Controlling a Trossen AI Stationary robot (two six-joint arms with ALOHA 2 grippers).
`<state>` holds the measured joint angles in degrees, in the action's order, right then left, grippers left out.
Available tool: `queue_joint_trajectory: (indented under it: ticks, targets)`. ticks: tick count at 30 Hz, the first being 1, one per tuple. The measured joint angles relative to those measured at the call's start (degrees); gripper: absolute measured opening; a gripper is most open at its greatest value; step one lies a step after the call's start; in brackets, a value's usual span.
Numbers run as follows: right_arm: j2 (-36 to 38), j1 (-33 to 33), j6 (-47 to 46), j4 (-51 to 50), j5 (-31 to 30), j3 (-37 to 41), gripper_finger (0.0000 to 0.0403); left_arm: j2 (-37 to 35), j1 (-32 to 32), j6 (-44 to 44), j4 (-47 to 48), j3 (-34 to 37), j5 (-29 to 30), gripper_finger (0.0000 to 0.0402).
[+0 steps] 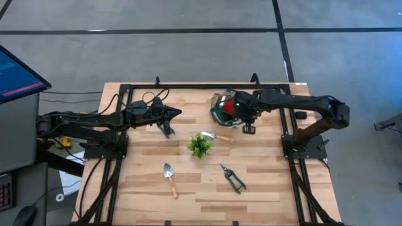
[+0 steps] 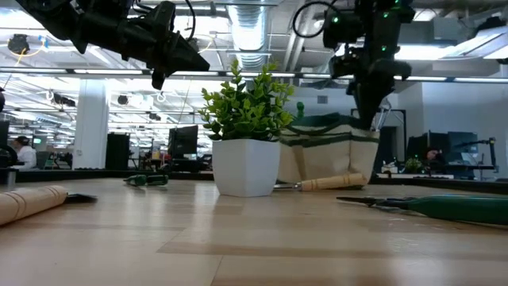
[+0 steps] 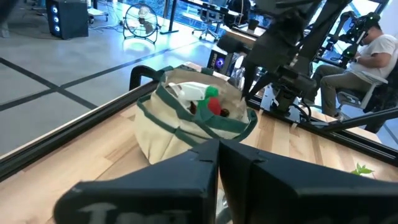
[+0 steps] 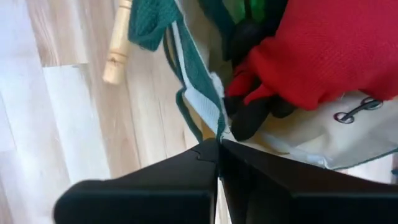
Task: Pick & Place Garden tools in Gardening bag
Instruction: Move the brown gardening bag to the top right of the table
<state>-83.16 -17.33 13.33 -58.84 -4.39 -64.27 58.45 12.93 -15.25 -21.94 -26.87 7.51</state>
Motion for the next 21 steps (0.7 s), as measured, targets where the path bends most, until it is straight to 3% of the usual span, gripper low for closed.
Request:
queue_joint_trajectory:
  ticks: [21]
  targets:
    - [1.91,5.32,-5.06,-4.76,-0.17,0.0,0.0,0.01,0.0,0.01,0.01,0.0,-0.02,0.0002]
